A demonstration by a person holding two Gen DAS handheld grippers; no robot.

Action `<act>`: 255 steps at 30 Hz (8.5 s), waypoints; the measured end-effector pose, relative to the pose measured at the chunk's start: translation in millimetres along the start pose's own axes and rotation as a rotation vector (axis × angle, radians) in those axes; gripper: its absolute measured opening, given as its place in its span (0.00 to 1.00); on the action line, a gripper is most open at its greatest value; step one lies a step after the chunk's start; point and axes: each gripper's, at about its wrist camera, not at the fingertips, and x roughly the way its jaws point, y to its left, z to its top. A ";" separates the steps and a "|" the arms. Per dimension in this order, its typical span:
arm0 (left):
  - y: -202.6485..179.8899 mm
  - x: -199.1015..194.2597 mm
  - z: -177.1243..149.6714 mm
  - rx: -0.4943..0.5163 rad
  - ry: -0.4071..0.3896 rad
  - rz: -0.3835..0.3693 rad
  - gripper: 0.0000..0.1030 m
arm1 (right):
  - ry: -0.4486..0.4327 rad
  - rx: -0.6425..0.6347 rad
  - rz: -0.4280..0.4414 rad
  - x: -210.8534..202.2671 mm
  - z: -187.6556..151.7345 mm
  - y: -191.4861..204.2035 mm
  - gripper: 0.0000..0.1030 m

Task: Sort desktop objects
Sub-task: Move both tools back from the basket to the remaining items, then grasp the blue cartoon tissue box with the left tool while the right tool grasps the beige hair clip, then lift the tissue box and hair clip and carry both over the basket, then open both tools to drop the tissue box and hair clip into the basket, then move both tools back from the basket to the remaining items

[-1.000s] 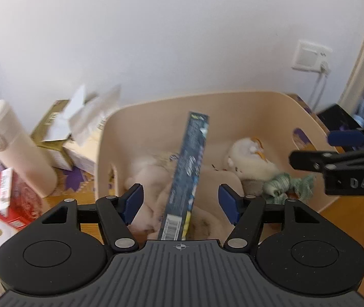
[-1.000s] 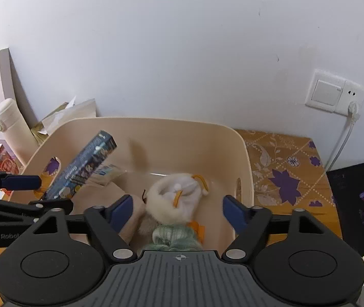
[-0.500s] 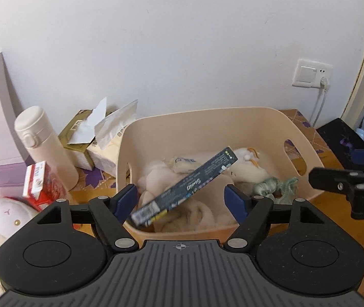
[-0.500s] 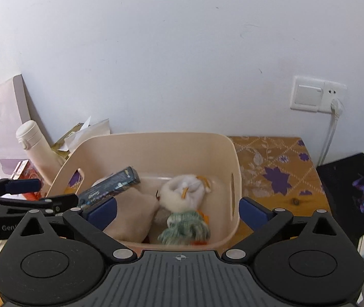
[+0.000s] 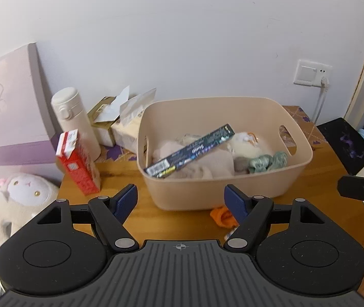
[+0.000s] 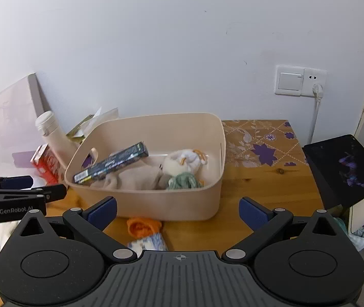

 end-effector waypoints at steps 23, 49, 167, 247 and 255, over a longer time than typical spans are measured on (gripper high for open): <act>4.2 -38.9 -97.0 0.016 0.119 0.033 0.74 | 0.081 0.047 -0.003 -44.0 -90.3 -29.4 1.00; 11.1 17.0 -138.7 0.048 0.309 -0.069 0.74 | 0.265 -0.003 -0.042 23.6 -141.2 -1.0 1.00; 44.1 -20.7 50.7 0.071 -0.156 -0.132 0.62 | -0.273 -0.136 -0.003 -44.2 48.2 25.1 0.18; -9.2 -33.8 24.8 0.159 -0.054 -0.058 0.83 | -0.109 -0.243 0.031 -18.4 34.9 58.8 1.00; -22.5 -71.6 -9.6 0.108 -0.030 -0.038 0.83 | -0.123 -0.295 0.053 -58.3 -4.6 55.5 1.00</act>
